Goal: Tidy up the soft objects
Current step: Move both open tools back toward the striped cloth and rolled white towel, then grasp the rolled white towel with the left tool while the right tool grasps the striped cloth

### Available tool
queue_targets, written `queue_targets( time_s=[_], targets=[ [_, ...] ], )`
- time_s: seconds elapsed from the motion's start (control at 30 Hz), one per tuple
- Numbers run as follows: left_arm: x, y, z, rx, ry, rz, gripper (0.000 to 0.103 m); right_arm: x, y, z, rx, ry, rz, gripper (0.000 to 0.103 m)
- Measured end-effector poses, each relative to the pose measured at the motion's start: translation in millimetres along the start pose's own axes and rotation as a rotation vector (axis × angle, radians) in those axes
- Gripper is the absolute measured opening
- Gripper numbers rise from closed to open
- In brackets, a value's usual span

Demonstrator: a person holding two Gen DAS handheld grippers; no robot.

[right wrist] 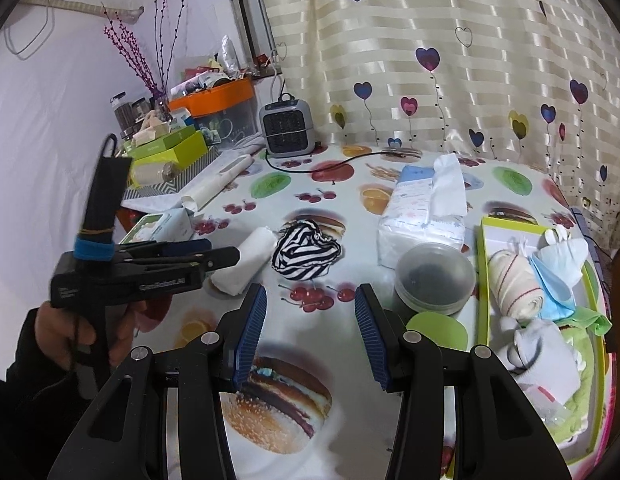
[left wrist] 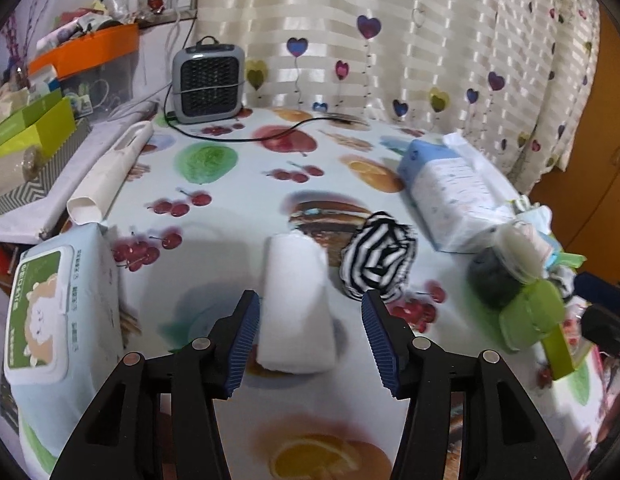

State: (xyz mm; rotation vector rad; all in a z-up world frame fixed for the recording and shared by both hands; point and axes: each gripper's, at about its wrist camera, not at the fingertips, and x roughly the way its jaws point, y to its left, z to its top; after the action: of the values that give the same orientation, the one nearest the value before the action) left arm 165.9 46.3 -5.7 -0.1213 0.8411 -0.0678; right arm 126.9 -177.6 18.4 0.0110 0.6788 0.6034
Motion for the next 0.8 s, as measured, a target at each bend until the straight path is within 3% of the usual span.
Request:
queue_targets(
  time_s=[0.33,0.4,0.5,0.8],
  targets=[
    [37.9,7.2,-7.2,0.003,0.076,0.039,0.052,21.7,8.1,13.6,-0.033,0.024,0.012,0.048],
    [39.7,5.8,-9.3,0.017,0.073,0.052,0.041,27.6,10.0,16.3,-0.04,0.031,0.015,0.048],
    [38.5,3.0,-10.4,0.028,0.067,0.058,0.033,37.5,13.2,21.0,-0.056,0.044,0.012,0.048],
    [27.3,2.6,-11.7,0.02,0.025,0.058,0.027,63.3,14.9,28.4,-0.083,0.084,-0.009,0.048]
  ],
)
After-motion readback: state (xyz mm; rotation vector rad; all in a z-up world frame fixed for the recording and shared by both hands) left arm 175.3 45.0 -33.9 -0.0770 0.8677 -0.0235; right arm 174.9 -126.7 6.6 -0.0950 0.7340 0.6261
